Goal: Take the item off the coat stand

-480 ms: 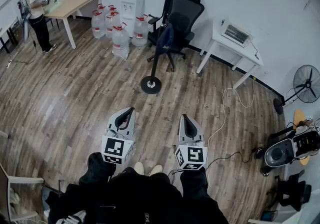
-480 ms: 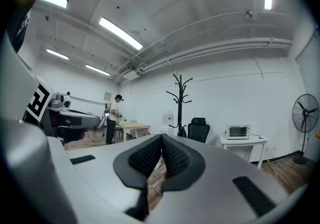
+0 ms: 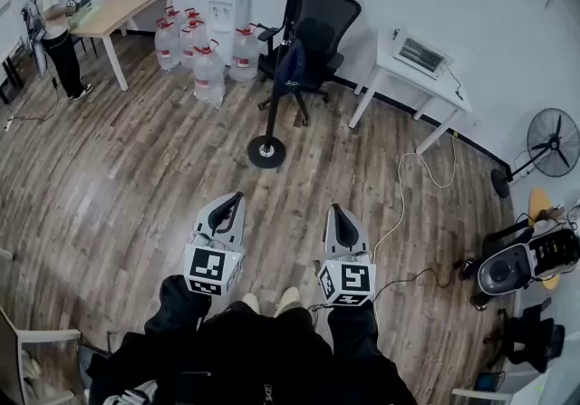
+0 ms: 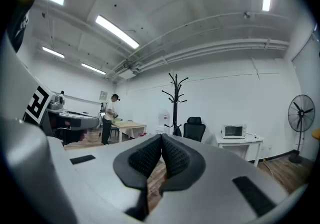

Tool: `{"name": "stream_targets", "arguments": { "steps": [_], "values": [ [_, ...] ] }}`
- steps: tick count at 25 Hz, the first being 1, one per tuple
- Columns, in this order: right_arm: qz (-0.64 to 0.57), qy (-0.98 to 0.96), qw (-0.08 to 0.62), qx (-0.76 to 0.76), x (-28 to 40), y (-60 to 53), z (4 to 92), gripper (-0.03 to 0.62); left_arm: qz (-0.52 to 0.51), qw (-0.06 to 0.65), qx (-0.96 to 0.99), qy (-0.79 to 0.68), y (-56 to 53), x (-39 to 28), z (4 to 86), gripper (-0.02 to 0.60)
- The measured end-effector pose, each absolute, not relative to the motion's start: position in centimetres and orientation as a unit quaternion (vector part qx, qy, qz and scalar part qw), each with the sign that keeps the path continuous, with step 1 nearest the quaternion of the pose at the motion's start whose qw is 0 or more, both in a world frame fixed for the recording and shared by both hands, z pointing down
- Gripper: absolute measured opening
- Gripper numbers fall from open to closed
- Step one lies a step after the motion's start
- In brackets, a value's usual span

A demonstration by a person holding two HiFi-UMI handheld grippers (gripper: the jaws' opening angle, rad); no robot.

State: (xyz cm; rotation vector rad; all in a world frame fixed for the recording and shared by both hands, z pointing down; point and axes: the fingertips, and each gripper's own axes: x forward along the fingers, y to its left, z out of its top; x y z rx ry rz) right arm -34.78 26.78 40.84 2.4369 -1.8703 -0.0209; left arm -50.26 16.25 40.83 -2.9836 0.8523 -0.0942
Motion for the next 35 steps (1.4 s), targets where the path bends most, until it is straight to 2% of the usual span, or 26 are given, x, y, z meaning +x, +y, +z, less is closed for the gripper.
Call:
{"name": "stream_targets", "arguments": {
  "steps": [10, 35],
  "values": [
    [0.003, -0.591, 0.034, 0.806, -28.4, 25.8, 42.1, 0.015, -0.036, 0.02, -0.966, 0.254, 14.4, -43.3, 41.7, 0.023],
    [0.017, -0.642, 0.027, 0.766, 5.2, 11.6, 42.7, 0.015, -0.057, 0.022, -0.952, 0.302, 1.9, -9.7, 41.5, 0.023]
  ]
}}
